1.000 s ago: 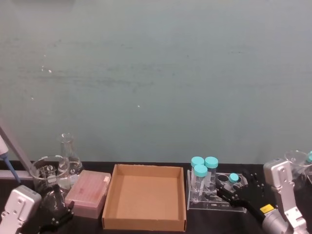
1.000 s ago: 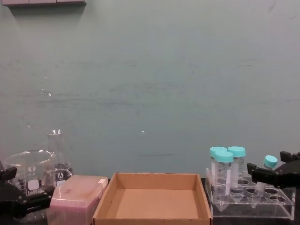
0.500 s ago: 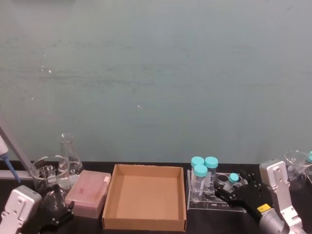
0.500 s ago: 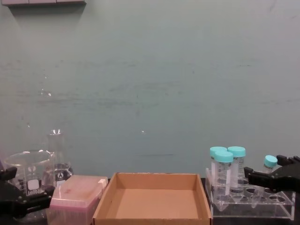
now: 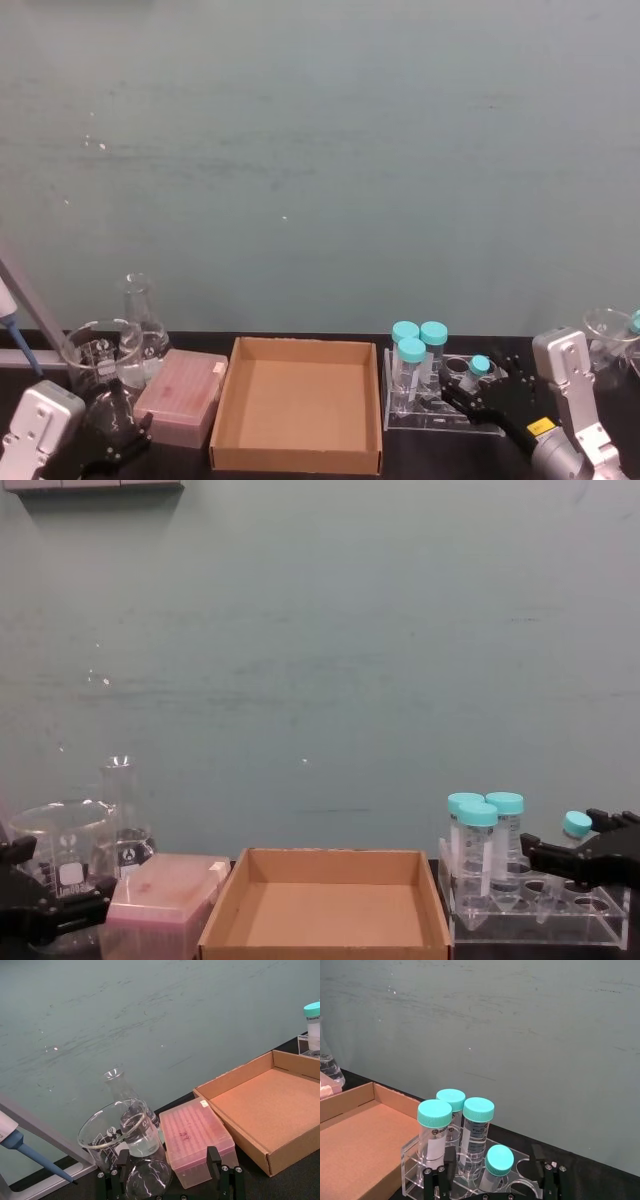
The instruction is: Use the right hand to move the test tube from the test tube rack into the box.
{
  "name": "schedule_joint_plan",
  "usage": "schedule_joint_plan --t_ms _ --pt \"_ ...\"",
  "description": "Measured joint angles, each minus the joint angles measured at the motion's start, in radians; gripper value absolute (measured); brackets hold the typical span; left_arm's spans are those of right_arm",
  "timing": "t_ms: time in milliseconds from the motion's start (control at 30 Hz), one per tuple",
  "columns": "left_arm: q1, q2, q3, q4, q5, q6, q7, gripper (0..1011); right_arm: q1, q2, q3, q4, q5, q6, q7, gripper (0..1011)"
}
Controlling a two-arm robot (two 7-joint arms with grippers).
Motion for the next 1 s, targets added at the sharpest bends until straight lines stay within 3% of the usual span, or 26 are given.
schedule_joint_plan --t_ms 367,767,1000 --pt "0.0 0.0 0.0 0.0 0.0 0.0 0.0 1000 -0.001 0.001 -0.001 -0.002 0.002 0.005 -0.002 682" --pt "0.0 0.0 0.0 0.0 0.0 0.0 0.0 1000 -0.001 0.002 -0.002 -0.003 0.003 0.006 -0.003 253" --pt "0.0 0.0 0.0 0.0 0.0 0.0 0.0 1000 -0.001 0.002 -0.002 -0.004 0.003 0.007 -0.004 214"
